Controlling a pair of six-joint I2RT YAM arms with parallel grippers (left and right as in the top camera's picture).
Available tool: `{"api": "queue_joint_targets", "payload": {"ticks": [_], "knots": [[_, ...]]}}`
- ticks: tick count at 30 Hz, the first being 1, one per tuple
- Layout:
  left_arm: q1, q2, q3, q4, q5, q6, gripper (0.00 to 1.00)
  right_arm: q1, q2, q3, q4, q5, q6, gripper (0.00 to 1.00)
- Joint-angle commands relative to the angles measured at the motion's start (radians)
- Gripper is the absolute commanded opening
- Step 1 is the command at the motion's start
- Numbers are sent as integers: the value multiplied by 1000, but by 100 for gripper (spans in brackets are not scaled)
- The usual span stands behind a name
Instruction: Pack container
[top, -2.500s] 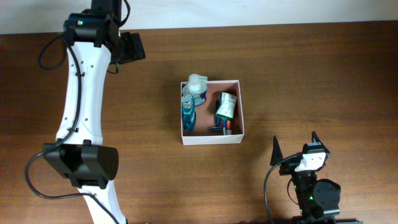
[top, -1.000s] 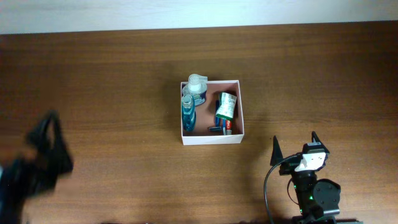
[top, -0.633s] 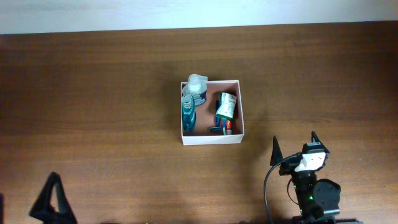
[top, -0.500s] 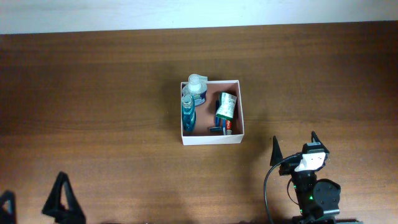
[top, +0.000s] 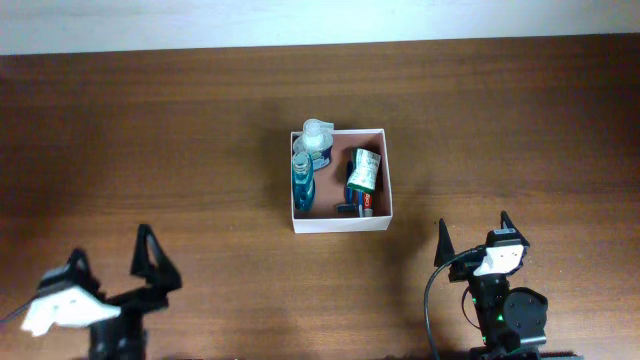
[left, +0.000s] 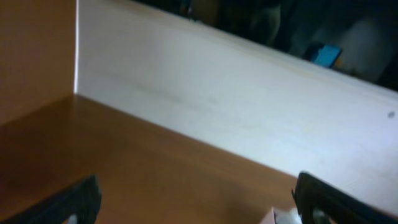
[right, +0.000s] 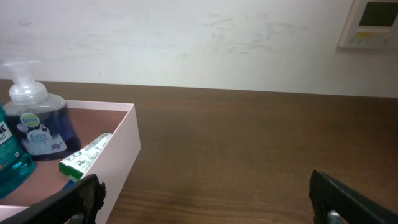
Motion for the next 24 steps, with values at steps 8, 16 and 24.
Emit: {"api": "queue_joint_targets", "payload": {"ticks": [8, 16, 24], "knots": [[8, -38, -380, 445, 53, 19, 99, 6, -11, -5, -7, -1, 1, 98], [40, -90, -539, 611, 131, 19, 100, 6, -11, -5, -7, -1, 1, 98], [82, -197, -616, 619, 178, 19, 99, 6, -11, -5, -7, -1, 1, 98]]}}
